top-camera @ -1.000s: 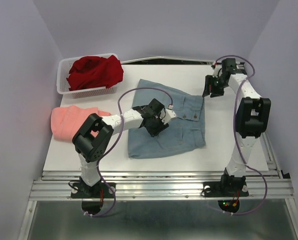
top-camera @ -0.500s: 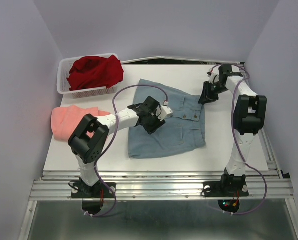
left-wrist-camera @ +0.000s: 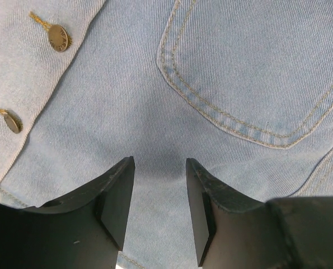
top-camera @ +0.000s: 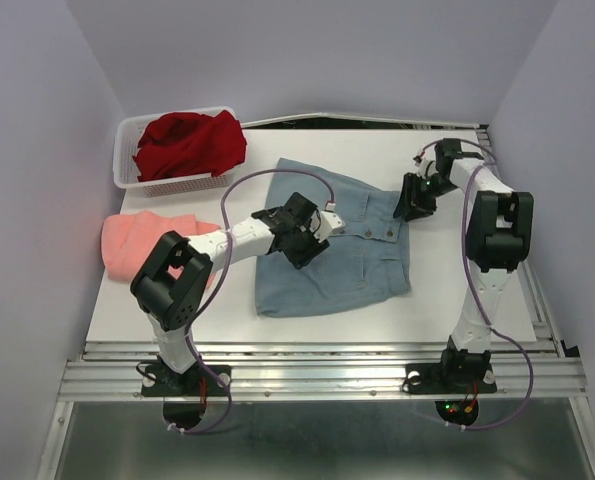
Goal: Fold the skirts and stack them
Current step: Flatten the skirt out, then fold the skirt
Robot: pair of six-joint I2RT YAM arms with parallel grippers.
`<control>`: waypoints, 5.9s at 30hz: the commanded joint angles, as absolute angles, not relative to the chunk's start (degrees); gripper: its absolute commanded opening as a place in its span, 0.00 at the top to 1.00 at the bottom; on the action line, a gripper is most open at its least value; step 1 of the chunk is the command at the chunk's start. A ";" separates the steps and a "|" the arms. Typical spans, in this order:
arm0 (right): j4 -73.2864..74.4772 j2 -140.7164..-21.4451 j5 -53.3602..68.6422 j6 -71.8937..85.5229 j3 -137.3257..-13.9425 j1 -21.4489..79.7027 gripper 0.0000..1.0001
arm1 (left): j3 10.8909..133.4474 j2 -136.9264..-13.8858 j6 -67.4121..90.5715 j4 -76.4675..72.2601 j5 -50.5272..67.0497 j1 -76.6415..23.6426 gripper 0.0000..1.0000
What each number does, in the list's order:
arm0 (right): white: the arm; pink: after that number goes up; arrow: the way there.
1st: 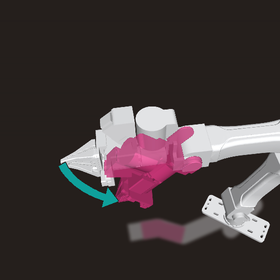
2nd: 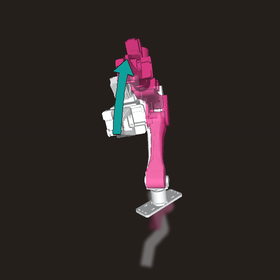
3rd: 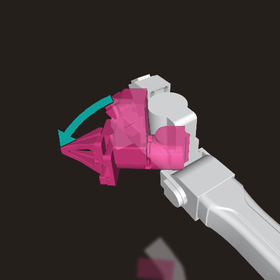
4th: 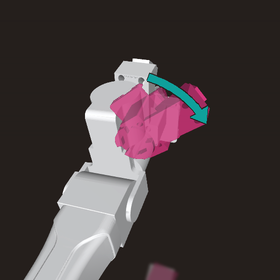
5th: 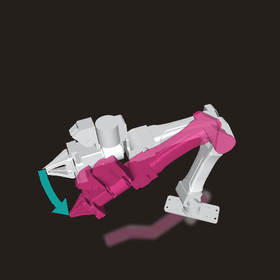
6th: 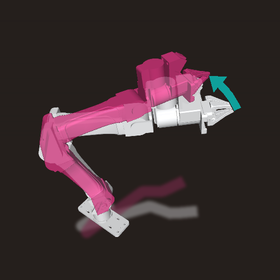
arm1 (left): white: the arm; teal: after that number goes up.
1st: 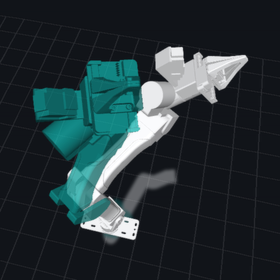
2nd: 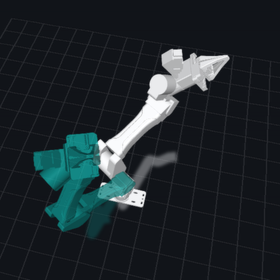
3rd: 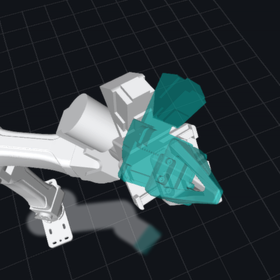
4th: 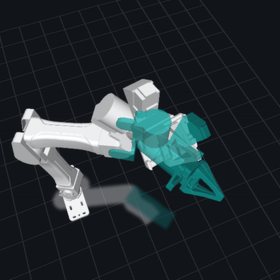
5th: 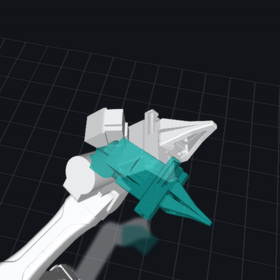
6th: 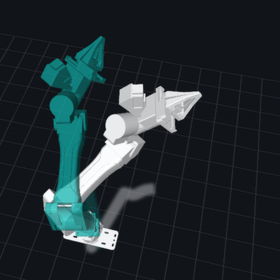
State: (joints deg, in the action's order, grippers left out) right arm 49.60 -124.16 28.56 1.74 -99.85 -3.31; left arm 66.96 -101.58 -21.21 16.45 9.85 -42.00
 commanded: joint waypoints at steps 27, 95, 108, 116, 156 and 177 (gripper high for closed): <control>53.52 -112.68 37.27 3.08 -94.56 -4.92 0.99 | 68.82 -98.00 -14.24 14.76 19.25 -28.21 0.46; 28.48 -65.65 10.29 -72.00 -29.70 5.36 0.71 | 32.97 -77.36 -45.18 9.57 -6.42 -56.25 0.86; 43.75 -63.45 15.03 -68.38 -44.11 5.36 0.99 | 38.75 -60.90 -52.91 29.34 6.23 -49.13 1.00; 46.85 -67.49 16.44 -64.43 -51.85 5.36 0.99 | 49.64 -64.86 -52.55 33.74 11.60 -47.82 1.00; 51.33 -68.38 16.35 -61.70 -50.19 5.36 0.99 | 41.40 -69.32 -37.80 24.26 7.83 -64.15 0.33; 54.14 -66.54 16.44 -62.84 -53.78 5.36 0.99 | 44.91 -66.73 -37.17 28.54 4.04 -60.13 1.00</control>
